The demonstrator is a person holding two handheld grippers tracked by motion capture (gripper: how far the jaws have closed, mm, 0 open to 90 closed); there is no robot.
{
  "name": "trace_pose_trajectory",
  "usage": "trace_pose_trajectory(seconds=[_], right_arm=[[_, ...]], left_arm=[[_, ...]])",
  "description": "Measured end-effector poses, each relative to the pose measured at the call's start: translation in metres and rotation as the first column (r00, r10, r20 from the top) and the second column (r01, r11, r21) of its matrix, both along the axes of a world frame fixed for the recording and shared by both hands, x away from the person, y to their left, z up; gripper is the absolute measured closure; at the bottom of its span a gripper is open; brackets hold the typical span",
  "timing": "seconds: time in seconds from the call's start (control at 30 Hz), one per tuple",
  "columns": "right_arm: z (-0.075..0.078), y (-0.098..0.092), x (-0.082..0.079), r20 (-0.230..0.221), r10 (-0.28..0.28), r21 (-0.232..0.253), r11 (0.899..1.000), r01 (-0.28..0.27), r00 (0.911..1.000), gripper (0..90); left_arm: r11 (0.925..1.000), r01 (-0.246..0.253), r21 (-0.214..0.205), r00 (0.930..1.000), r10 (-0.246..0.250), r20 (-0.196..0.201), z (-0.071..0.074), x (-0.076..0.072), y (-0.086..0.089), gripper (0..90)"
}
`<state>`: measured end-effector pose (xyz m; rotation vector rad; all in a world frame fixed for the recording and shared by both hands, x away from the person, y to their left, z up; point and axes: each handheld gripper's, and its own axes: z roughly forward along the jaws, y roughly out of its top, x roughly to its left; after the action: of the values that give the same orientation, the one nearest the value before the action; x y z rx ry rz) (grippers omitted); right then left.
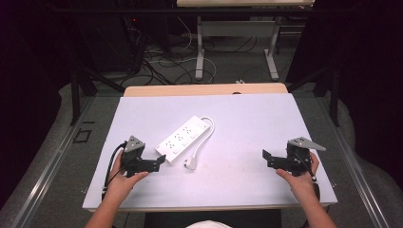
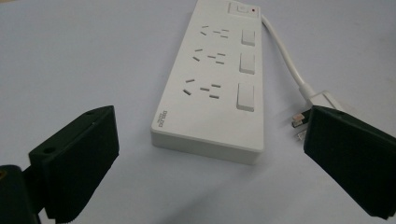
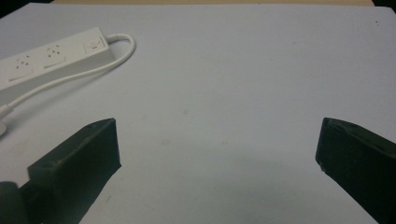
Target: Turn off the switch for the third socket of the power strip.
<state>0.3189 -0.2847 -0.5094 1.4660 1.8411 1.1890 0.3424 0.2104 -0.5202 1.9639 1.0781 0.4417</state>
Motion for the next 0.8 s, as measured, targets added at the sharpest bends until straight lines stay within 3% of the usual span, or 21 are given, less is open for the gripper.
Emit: trace_pose_trajectory(seconds=[0.13,0.2,0.33,0.4,0.57,0.7,0.8], right_arm=[[-0.001,0.004,-0.002,0.006,0.011,-0.013,1.000,-0.011,0.9999,0.0],[-0.005,0.006,-0.004,0.010,0.036,-0.040,0.999,-0.036,0.9993,0.0],[-0.008,0.009,-0.005,0.012,0.047,-0.045,0.998,-0.047,0.9988,0.0],[-0.010,0.009,-0.006,0.012,0.061,-0.039,0.997,-0.061,0.9980,0.0],[-0.015,0.010,-0.005,0.002,0.075,-0.058,0.996,-0.075,0.9972,0.0],[-0.016,0.011,-0.003,0.007,0.094,-0.070,0.993,-0.093,0.9956,0.0],[-0.018,0.011,-0.003,0.002,0.089,-0.063,0.994,-0.088,0.9961,0.0]], left_arm=[[0.9999,0.012,0.001,0.9999,-0.012,-0.004,-0.002,0.000,0.000,4.5],[0.9998,0.014,-0.012,0.9997,-0.014,-0.018,-0.002,0.001,0.000,5.6],[0.9991,0.003,-0.042,0.9991,-0.005,-0.042,-0.003,0.000,-0.001,7.9],[0.9996,0.002,-0.029,0.9992,-0.003,-0.041,-0.002,0.000,-0.002,9.8],[0.9982,-0.002,-0.060,0.9982,-0.002,-0.060,0.000,-0.001,-0.006,17.3],[0.9991,0.012,-0.040,0.9975,-0.015,-0.068,0.002,-0.001,-0.008,23.8],[0.9991,0.037,0.021,0.9970,-0.036,-0.068,0.005,0.001,-0.011,27.5]])
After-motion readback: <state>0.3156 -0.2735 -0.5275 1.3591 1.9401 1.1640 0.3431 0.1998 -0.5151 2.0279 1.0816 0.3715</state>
